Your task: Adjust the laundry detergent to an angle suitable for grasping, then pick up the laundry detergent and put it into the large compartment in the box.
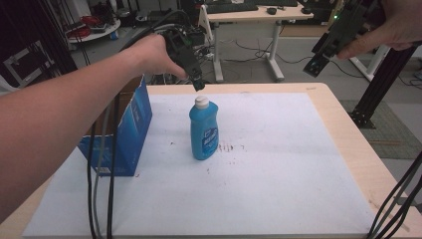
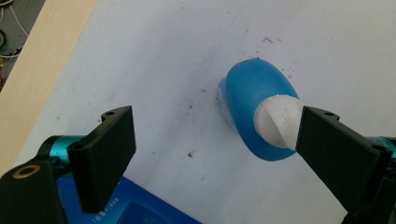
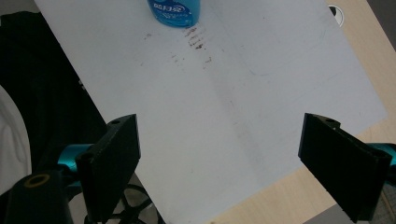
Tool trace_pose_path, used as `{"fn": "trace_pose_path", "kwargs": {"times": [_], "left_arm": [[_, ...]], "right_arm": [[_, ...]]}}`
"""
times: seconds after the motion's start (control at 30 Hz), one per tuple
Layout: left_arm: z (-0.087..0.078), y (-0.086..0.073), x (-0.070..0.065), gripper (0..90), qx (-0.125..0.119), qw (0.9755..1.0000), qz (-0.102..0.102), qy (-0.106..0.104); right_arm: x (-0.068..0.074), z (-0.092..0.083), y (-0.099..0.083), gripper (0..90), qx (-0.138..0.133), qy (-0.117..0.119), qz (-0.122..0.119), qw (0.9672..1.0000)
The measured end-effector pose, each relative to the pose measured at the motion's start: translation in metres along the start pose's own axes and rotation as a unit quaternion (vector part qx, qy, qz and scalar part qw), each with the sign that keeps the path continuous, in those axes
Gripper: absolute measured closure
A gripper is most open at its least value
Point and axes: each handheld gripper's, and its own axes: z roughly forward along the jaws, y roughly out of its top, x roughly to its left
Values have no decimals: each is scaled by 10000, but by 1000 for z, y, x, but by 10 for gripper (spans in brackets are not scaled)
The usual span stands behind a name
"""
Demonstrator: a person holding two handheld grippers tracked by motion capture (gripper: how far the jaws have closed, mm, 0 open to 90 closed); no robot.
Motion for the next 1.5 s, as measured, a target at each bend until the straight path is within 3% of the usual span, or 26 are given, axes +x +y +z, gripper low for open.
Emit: {"fn": "trace_pose_path", "kwargs": {"times": [0.4,0.87,1.17,1.5], "left_arm": [[-3,3,2,122,-16,10000,-15,10],[-11,-6,8,122,-41,9998,-169,-21],[-18,-11,7,122,-48,9993,-335,-125],[-16,-5,-2,122,35,9986,-393,-344]], "right_arm": [[-2,0,-4,121,-17,6,41,10000],[-4,3,-3,121,-12,38,43,10000],[-4,4,-1,121,-1,54,3,10000],[-5,4,-3,121,11,41,28,10000]]}}
